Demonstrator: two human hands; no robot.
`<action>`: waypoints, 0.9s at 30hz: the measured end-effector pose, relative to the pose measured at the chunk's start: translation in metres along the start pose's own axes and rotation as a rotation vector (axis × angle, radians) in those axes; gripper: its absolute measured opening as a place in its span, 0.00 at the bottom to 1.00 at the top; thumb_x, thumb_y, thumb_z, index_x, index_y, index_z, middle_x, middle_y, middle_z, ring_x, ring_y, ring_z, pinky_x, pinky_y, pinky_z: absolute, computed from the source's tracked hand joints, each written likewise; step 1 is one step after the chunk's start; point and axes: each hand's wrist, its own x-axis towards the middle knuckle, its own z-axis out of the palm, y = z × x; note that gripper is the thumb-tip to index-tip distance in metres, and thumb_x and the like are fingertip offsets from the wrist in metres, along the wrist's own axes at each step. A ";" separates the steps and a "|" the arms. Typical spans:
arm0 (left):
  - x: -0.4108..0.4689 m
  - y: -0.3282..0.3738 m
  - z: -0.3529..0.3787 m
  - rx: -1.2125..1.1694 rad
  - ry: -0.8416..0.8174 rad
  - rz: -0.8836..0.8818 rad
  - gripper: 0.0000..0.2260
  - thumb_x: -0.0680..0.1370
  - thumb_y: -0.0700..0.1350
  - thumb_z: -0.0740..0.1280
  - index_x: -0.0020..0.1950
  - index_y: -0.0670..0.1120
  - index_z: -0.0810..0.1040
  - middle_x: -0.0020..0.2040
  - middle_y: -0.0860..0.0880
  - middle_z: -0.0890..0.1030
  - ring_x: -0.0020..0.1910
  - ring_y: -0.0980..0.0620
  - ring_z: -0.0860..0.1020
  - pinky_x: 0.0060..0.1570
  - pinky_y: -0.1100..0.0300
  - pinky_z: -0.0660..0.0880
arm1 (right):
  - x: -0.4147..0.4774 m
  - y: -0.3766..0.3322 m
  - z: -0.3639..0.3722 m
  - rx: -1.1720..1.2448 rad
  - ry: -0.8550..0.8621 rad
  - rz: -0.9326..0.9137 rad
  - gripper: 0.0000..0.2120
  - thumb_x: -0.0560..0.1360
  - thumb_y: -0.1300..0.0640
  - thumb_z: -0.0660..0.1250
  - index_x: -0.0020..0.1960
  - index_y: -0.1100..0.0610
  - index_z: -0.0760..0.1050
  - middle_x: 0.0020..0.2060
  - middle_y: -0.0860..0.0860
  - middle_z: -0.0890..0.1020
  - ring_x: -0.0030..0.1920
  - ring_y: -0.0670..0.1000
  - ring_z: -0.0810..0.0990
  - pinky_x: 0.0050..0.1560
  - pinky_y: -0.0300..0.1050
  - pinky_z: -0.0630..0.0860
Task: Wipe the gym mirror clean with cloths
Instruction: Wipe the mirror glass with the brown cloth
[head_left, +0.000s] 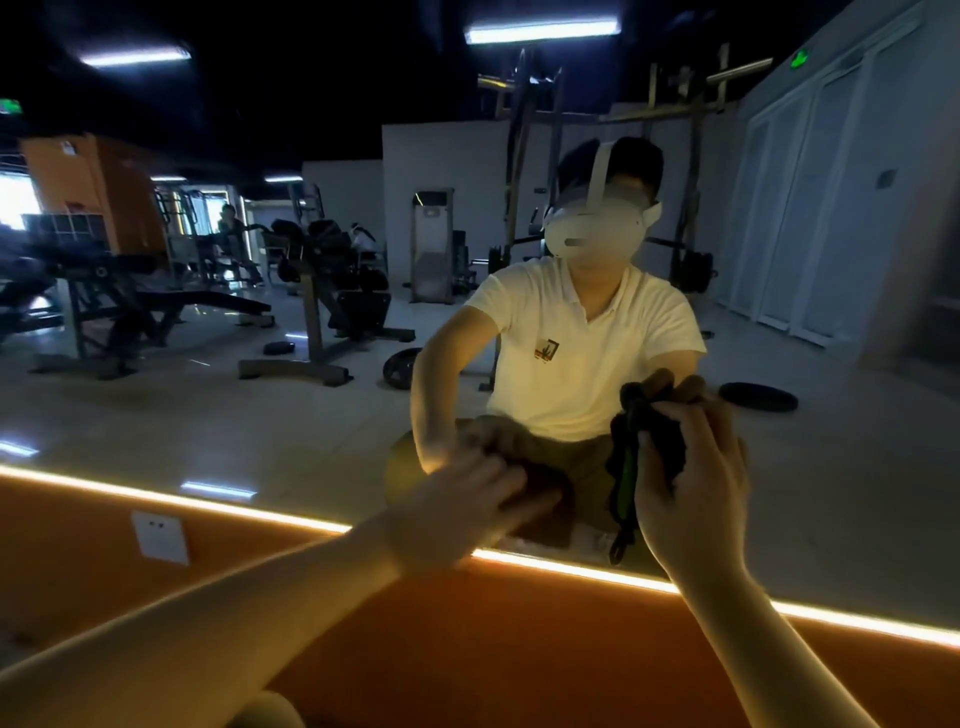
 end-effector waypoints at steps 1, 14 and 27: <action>0.007 -0.017 -0.011 -0.019 0.073 -0.119 0.33 0.78 0.50 0.72 0.82 0.51 0.64 0.66 0.42 0.75 0.67 0.41 0.73 0.69 0.39 0.72 | 0.001 -0.001 0.000 0.009 0.002 -0.003 0.09 0.79 0.61 0.66 0.59 0.60 0.76 0.55 0.56 0.77 0.54 0.56 0.77 0.54 0.46 0.70; 0.075 0.028 -0.006 -0.161 0.352 -0.397 0.32 0.76 0.52 0.70 0.79 0.50 0.64 0.63 0.42 0.68 0.61 0.42 0.70 0.61 0.43 0.76 | -0.001 0.016 -0.023 0.053 0.046 0.026 0.09 0.80 0.63 0.64 0.59 0.62 0.75 0.58 0.55 0.76 0.52 0.47 0.76 0.51 0.45 0.77; 0.098 -0.080 -0.060 -0.088 0.568 -0.752 0.28 0.82 0.52 0.64 0.80 0.44 0.65 0.62 0.36 0.71 0.57 0.40 0.70 0.55 0.51 0.68 | -0.003 0.013 -0.018 0.023 0.033 0.018 0.10 0.78 0.63 0.66 0.59 0.62 0.75 0.58 0.57 0.76 0.49 0.50 0.78 0.45 0.51 0.81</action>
